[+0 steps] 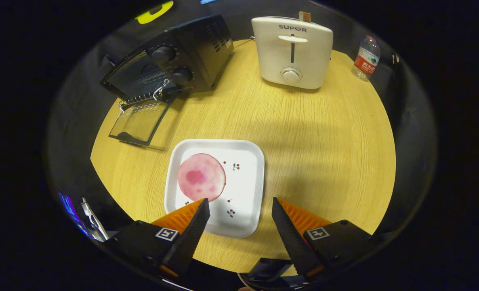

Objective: Open the toaster oven, put the food inside, and close the toaster oven door.

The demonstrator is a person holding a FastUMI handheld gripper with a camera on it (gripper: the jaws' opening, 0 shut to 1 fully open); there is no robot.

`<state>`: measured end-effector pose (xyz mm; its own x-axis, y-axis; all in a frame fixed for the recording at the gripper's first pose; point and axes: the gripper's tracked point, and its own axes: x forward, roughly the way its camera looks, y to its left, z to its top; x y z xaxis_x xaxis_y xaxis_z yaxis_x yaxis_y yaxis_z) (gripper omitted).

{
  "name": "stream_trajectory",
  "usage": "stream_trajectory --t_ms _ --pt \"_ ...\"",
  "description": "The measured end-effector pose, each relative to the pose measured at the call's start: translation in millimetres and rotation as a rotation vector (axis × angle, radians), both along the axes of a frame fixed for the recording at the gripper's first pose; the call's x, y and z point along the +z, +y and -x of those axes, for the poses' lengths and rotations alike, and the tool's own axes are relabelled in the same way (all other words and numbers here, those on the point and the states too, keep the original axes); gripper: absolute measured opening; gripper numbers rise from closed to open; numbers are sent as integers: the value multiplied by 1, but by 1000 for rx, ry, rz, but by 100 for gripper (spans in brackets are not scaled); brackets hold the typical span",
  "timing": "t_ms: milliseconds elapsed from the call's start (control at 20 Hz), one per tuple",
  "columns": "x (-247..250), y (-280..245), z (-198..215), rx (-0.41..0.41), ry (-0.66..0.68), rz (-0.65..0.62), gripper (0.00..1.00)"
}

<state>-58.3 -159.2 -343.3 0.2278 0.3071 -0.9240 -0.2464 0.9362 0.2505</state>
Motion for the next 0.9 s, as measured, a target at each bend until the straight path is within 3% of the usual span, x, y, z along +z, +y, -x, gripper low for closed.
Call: stream_trajectory --t_ms 250,500,700,800,850,900 --pt "-12 -5 -4 -64 90 0 99" --pt "-15 -7 -10 -91 106 34 77" --pt "-16 -18 -3 -109 111 88 37" --pt "-13 -19 -2 -107 116 88 27" --pt "-16 -15 6 -91 131 55 27" --pt "-13 -15 -1 -94 134 56 17"
